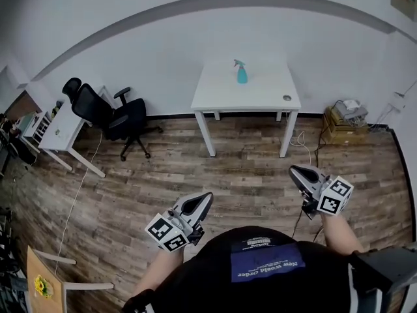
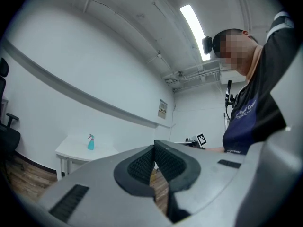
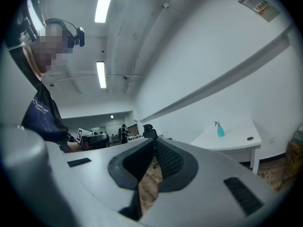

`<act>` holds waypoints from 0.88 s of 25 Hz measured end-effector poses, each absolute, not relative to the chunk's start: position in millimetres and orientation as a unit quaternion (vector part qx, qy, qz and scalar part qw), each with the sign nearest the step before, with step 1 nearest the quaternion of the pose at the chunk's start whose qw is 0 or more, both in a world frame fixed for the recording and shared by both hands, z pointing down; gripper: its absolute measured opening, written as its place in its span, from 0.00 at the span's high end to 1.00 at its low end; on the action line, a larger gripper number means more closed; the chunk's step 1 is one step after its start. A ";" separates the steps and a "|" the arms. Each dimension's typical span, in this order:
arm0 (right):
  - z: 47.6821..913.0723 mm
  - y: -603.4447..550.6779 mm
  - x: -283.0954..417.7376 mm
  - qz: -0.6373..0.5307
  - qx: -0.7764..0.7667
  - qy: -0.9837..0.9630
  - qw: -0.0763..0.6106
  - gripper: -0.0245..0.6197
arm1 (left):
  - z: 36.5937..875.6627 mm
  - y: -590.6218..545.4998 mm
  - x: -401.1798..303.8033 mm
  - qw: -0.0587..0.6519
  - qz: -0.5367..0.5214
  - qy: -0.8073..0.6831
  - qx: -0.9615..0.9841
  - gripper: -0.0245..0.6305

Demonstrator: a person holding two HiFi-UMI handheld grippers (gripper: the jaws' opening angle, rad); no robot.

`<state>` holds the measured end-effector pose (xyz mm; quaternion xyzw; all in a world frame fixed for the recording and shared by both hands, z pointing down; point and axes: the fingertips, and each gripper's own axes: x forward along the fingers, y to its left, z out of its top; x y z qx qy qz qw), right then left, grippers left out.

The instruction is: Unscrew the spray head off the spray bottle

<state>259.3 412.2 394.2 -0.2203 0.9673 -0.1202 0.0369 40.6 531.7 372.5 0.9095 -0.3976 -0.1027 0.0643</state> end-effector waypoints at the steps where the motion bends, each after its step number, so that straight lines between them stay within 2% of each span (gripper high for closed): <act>1: 397.3 407.9 260.8 -0.121 -0.224 0.966 0.035 0.97 | 373.5 525.9 39.9 0.064 -0.101 -0.396 0.911 0.96; 10: 400.7 354.4 226.8 -0.111 -0.280 0.953 0.023 0.97 | 382.2 447.3 -10.8 0.070 -0.122 -0.348 0.927 0.96; 22: 373.1 286.6 100.2 -0.092 -0.324 0.941 0.025 0.97 | 370.1 345.4 -144.2 0.065 -0.117 -0.300 0.944 0.96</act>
